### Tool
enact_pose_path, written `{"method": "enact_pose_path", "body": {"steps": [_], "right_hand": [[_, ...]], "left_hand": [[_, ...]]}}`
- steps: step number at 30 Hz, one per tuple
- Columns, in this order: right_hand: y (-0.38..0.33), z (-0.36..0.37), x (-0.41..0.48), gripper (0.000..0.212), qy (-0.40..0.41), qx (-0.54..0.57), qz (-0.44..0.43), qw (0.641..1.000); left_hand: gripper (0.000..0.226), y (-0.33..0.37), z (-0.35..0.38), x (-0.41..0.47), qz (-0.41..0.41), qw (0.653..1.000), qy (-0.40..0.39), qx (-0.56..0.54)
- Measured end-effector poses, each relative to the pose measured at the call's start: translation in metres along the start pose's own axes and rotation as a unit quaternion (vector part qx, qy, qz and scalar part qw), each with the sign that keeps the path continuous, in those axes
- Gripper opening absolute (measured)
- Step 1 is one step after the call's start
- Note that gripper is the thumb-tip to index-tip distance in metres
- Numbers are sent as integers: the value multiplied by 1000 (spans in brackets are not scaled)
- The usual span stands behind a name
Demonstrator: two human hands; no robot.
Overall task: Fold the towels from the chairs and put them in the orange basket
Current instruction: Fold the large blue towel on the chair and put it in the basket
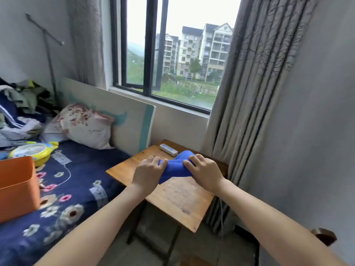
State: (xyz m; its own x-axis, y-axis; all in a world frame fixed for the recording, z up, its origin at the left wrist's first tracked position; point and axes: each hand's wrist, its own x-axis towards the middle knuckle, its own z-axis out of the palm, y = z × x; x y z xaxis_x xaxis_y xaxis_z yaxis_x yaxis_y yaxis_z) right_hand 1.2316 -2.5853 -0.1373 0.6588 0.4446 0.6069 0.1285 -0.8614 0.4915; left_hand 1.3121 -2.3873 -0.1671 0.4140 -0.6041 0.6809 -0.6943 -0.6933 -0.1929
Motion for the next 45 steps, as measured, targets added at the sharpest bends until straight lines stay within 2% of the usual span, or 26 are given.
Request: {"method": "enact_pose_path", "body": {"steps": [5, 9, 12, 14, 20, 23, 28, 31, 36, 39, 44, 45], "right_hand": [[-84, 19, 6, 55, 29, 113, -101, 988], [-171, 17, 24, 38, 48, 199, -155, 966], [-222, 4, 45, 50, 62, 245, -202, 946], [-253, -10, 60, 59, 66, 267, -228, 934], [-334, -50, 99, 65, 80, 311, -288, 902], [-373, -70, 121, 68, 84, 314, -305, 895], [-434, -95, 147, 70, 107, 312, -321, 888], [-465, -104, 160, 66, 130, 314, -315, 886], [-504, -95, 162, 64, 105, 302, -321, 891], [-519, -87, 170, 66, 77, 303, -326, 892], [-522, -78, 177, 57, 30, 288, -348, 891], [-522, -38, 197, 60, 30, 282, -343, 895]], "left_hand": [[47, -16, -33, -105, -91, 990, -78, 71], [39, -38, -75, -188, -155, 971, -129, 128], [23, -51, -116, -232, -187, 954, -144, 183], [29, -59, -146, -257, -225, 939, -151, 213], [50, -89, -209, -322, -275, 911, -161, 261], [68, -111, -236, -349, -311, 893, -188, 266], [68, -148, -271, -398, -324, 882, -206, 275], [71, -170, -283, -423, -331, 880, -207, 270], [55, -189, -284, -449, -327, 881, -228, 256], [60, -203, -275, -462, -342, 881, -237, 227], [64, -212, -265, -461, -365, 872, -260, 198], [65, -242, -229, -455, -352, 878, -253, 202]]}}
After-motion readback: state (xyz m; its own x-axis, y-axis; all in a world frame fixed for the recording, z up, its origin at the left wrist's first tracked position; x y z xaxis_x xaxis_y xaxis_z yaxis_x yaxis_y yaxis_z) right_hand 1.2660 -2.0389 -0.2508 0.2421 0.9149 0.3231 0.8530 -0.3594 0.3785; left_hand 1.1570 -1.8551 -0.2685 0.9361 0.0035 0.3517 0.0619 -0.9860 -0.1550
